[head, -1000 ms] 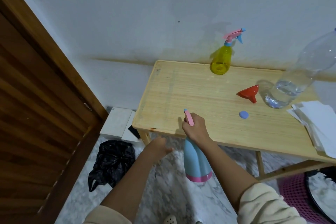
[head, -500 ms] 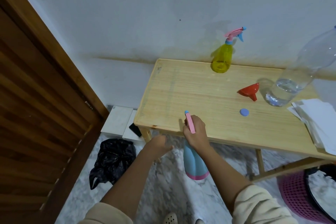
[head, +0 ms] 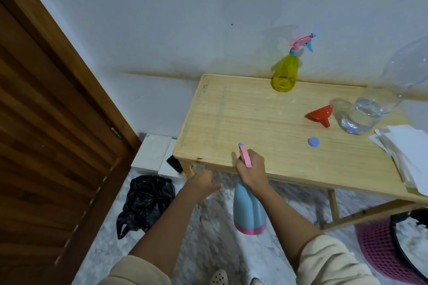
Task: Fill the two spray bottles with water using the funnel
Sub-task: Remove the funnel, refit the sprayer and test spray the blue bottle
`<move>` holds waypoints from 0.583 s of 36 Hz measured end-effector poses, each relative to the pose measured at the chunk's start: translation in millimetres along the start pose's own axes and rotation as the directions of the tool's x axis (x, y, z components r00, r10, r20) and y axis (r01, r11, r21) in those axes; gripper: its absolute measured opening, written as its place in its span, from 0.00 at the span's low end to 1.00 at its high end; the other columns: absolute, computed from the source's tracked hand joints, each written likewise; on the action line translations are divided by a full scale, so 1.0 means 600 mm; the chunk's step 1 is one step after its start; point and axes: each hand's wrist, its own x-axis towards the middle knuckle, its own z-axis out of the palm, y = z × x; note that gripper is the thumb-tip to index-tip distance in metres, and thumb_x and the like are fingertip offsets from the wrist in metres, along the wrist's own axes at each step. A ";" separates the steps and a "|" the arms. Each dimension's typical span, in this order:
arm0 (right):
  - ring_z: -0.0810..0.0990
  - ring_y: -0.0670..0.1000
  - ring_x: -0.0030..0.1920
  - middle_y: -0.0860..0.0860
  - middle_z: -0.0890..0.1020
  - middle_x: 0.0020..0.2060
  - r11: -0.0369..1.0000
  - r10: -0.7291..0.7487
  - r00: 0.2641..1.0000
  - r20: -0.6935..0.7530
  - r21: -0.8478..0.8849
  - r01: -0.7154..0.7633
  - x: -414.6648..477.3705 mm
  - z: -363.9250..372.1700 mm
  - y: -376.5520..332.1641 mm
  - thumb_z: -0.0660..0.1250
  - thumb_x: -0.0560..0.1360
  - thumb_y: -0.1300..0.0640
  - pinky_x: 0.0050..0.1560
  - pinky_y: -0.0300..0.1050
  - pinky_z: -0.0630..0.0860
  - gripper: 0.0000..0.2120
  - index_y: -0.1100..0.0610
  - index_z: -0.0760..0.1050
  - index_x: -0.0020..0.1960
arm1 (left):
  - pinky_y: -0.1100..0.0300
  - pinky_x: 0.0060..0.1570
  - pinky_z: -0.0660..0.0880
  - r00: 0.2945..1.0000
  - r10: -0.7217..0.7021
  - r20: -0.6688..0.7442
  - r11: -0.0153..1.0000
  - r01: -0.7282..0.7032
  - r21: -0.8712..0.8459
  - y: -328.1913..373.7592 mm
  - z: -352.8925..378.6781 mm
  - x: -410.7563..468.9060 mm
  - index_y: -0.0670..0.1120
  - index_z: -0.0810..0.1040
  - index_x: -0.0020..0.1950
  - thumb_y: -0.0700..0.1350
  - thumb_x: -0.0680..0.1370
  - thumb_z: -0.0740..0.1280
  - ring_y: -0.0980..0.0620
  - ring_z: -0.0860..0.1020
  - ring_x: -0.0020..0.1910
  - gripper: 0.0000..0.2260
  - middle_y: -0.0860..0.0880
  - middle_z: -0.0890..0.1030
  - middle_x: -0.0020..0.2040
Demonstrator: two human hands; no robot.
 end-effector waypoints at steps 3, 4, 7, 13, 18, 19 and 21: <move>0.60 0.52 0.30 0.57 0.64 0.27 1.000 0.010 1.000 -0.009 -0.010 -0.010 0.004 0.001 0.000 0.54 0.65 0.66 0.32 0.49 0.57 0.06 0.60 0.60 0.30 | 0.51 0.47 0.72 1.000 -0.009 0.005 1.000 0.009 0.010 0.000 -0.001 0.001 0.37 0.72 0.57 0.51 0.78 0.64 0.43 0.76 0.51 0.18 0.38 0.75 0.51; 0.60 0.52 0.30 0.57 0.64 0.27 1.000 0.008 1.000 -0.009 -0.019 -0.008 0.006 0.002 0.000 0.55 0.65 0.67 0.32 0.48 0.57 0.07 0.60 0.60 0.30 | 0.49 0.51 0.73 1.000 -0.011 0.005 1.000 0.011 0.009 0.000 -0.001 0.002 0.37 0.72 0.57 0.51 0.78 0.64 0.41 0.76 0.54 0.18 0.37 0.75 0.54; 0.59 0.51 0.30 0.55 0.63 0.27 0.999 -0.027 1.000 0.004 -0.045 0.028 0.011 0.005 0.000 0.53 0.63 0.64 0.32 0.47 0.56 0.06 0.58 0.57 0.31 | 0.54 0.44 0.70 1.000 -0.002 0.005 1.000 0.002 0.008 0.000 -0.001 0.003 0.37 0.72 0.57 0.51 0.78 0.64 0.44 0.76 0.49 0.17 0.39 0.75 0.50; 0.58 0.50 0.29 0.53 0.62 0.27 0.999 -0.012 1.000 0.026 -0.031 0.012 0.018 0.005 0.004 0.52 0.62 0.60 0.31 0.44 0.56 0.04 0.57 0.56 0.31 | 0.59 0.41 0.64 1.000 0.005 -0.001 1.000 -0.005 0.021 -0.004 -0.003 0.006 0.38 0.72 0.57 0.51 0.78 0.63 0.52 0.69 0.41 0.17 0.49 0.68 0.40; 0.61 0.51 0.30 0.52 0.64 0.28 0.995 0.057 0.998 0.024 -0.085 -0.055 0.021 0.007 0.008 0.54 0.63 0.59 0.32 0.46 0.58 0.07 0.56 0.56 0.30 | 0.58 0.42 0.64 1.000 -0.011 0.020 1.000 0.011 0.015 -0.004 -0.006 0.006 0.37 0.72 0.58 0.52 0.78 0.63 0.42 0.76 0.54 0.18 0.38 0.76 0.54; 0.61 0.52 0.30 0.52 0.64 0.28 0.994 0.058 0.998 0.027 -0.089 -0.056 0.021 0.008 0.010 0.54 0.63 0.59 0.32 0.46 0.58 0.06 0.56 0.56 0.30 | 0.58 0.42 0.64 1.000 -0.010 0.020 1.000 0.010 0.013 -0.005 -0.006 0.007 0.38 0.72 0.58 0.52 0.78 0.63 0.41 0.75 0.56 0.18 0.38 0.76 0.56; 0.60 0.51 0.30 0.52 0.63 0.27 0.995 0.055 0.998 0.025 -0.088 -0.053 0.024 0.010 0.012 0.52 0.61 0.58 0.32 0.45 0.57 0.05 0.56 0.56 0.30 | 0.58 0.43 0.65 1.000 -0.012 0.023 1.000 0.011 0.019 -0.005 -0.007 0.008 0.38 0.72 0.57 0.53 0.78 0.63 0.41 0.75 0.56 0.18 0.38 0.76 0.57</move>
